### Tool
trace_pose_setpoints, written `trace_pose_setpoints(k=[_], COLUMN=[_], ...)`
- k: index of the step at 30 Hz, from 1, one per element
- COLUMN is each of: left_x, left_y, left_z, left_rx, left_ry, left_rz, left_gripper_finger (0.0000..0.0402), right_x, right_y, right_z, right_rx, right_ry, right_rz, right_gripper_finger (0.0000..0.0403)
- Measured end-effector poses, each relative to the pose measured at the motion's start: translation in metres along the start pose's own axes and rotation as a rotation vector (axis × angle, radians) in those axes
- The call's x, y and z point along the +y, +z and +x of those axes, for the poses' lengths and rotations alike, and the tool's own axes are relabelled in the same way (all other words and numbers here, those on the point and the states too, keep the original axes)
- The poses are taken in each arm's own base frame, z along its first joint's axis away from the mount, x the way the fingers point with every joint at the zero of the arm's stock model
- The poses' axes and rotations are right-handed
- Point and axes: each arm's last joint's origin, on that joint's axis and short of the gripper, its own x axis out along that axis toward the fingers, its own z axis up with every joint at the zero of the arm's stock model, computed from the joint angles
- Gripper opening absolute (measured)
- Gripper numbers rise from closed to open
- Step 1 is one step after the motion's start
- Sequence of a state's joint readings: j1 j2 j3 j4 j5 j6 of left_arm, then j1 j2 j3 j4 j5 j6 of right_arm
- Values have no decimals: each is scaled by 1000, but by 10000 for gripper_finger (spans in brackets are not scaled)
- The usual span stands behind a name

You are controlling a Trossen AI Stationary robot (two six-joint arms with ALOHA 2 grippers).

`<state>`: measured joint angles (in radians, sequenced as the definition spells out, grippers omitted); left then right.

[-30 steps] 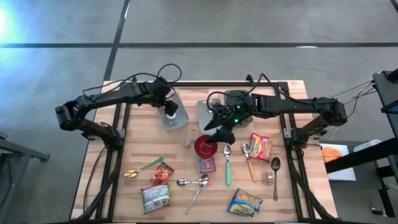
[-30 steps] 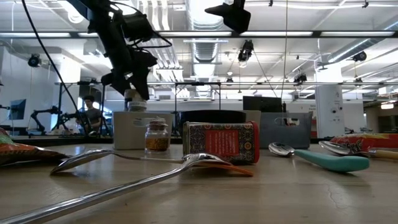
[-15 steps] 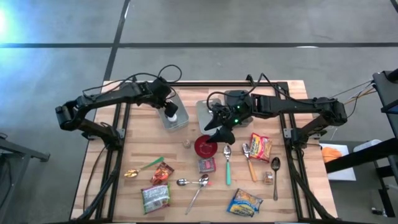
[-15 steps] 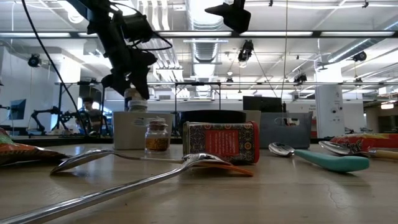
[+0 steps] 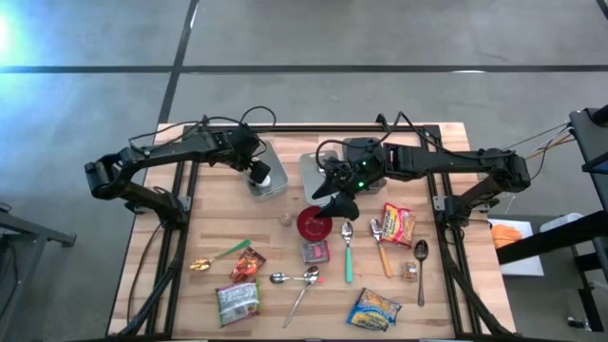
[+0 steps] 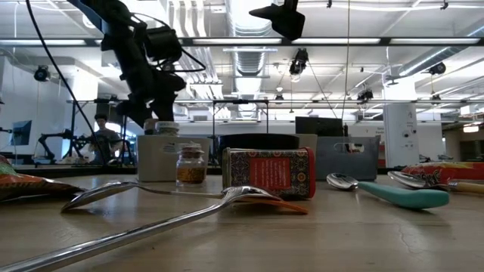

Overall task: Pick & Place Food Item
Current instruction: Put the gold seasoning bottle into the left white bin

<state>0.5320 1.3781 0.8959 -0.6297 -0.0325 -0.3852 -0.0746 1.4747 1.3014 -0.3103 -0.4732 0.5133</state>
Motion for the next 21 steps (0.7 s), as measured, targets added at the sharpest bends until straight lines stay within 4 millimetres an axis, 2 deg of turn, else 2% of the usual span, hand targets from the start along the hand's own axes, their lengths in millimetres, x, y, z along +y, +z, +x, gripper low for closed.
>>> trace_pose_setpoints(k=[13, 18, 21], left_x=[1, 2, 2], left_y=[-4, -5, -5], left_z=[6, 6, 6], left_rx=[-10, -2, -3], left_ry=[-4, -1, -1], left_rz=[-9, -16, -25], left_gripper_finger=[271, 345, 363], right_x=[0, 0, 0], right_y=[0, 0, 0], right_z=[0, 0, 0], right_rx=[0, 0, 0], right_ry=[0, 0, 0], right_rz=[0, 0, 0], right_gripper_finger=[391, 391, 391])
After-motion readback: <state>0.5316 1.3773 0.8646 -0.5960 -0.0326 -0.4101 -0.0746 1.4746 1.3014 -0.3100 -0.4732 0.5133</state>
